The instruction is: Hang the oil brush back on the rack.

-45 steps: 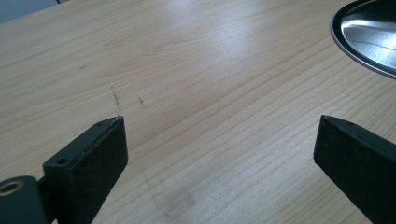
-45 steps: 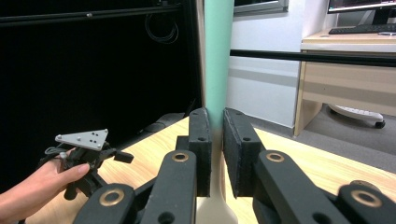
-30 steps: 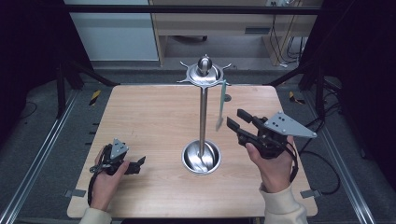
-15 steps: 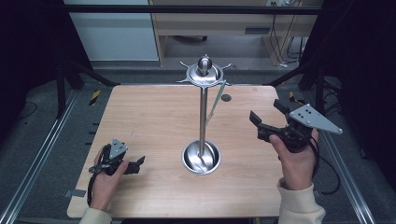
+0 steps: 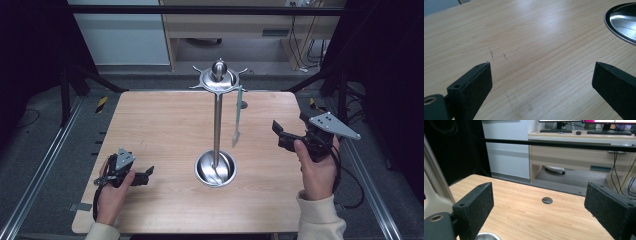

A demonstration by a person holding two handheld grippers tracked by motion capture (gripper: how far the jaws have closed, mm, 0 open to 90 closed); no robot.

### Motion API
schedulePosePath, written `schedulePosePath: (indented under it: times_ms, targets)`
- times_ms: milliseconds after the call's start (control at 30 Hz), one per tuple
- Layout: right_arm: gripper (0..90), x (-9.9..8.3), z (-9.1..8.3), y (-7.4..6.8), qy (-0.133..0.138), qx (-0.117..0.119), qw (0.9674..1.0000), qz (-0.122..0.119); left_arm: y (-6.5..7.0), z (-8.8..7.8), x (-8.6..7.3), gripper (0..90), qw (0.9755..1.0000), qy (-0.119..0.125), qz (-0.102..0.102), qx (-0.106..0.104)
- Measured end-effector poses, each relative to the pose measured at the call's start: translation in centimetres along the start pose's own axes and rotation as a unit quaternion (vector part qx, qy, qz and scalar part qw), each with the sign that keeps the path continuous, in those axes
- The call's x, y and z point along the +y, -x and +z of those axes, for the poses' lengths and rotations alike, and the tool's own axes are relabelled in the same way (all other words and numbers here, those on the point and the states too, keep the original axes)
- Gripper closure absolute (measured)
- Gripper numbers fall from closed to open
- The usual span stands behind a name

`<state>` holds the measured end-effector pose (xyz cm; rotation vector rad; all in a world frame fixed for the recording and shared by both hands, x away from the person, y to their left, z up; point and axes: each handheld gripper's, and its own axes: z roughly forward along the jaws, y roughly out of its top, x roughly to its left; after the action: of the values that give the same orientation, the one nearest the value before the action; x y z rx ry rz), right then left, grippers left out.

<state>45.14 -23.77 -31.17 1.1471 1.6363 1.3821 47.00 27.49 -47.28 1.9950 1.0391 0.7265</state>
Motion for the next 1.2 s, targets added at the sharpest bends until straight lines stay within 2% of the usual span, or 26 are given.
schedulePosePath:
  times_ms: [233,533,633,767,933,1133,1200]
  targets:
    - [9.0,-1.3,1.0,1.0,-0.018,-0.020,0.9996,0.006,-0.3,-0.2,0.0,2.5,0.9999,0.006,-0.004,0.008]
    - [10.1,-3.0,1.9,2.1,-0.035,-0.051,0.9981,0.007,-0.1,-0.2,0.1,2.5,1.0000,0.008,0.000,0.004]
    - [10.1,-3.9,2.5,2.4,-0.051,-0.055,0.9972,0.009,0.0,-0.2,0.1,2.5,1.0000,0.009,0.001,0.003]
    - [10.2,-5.4,3.6,2.6,-0.076,-0.055,0.9956,0.004,-0.1,-0.3,0.1,2.5,0.9999,0.007,0.000,0.007]
    - [10.6,-6.5,4.4,2.7,-0.094,-0.053,0.9941,0.002,-0.1,-0.3,0.1,2.5,0.9999,0.009,-0.001,0.009]
    - [10.9,-7.9,5.3,2.6,-0.115,-0.033,0.9928,-0.001,-0.1,-0.3,0.1,2.5,0.9999,0.011,0.000,0.008]
    - [10.8,-8.4,5.7,2.5,-0.120,-0.027,0.9924,-0.011,-0.1,-0.3,0.1,2.5,0.9999,0.010,0.000,0.008]
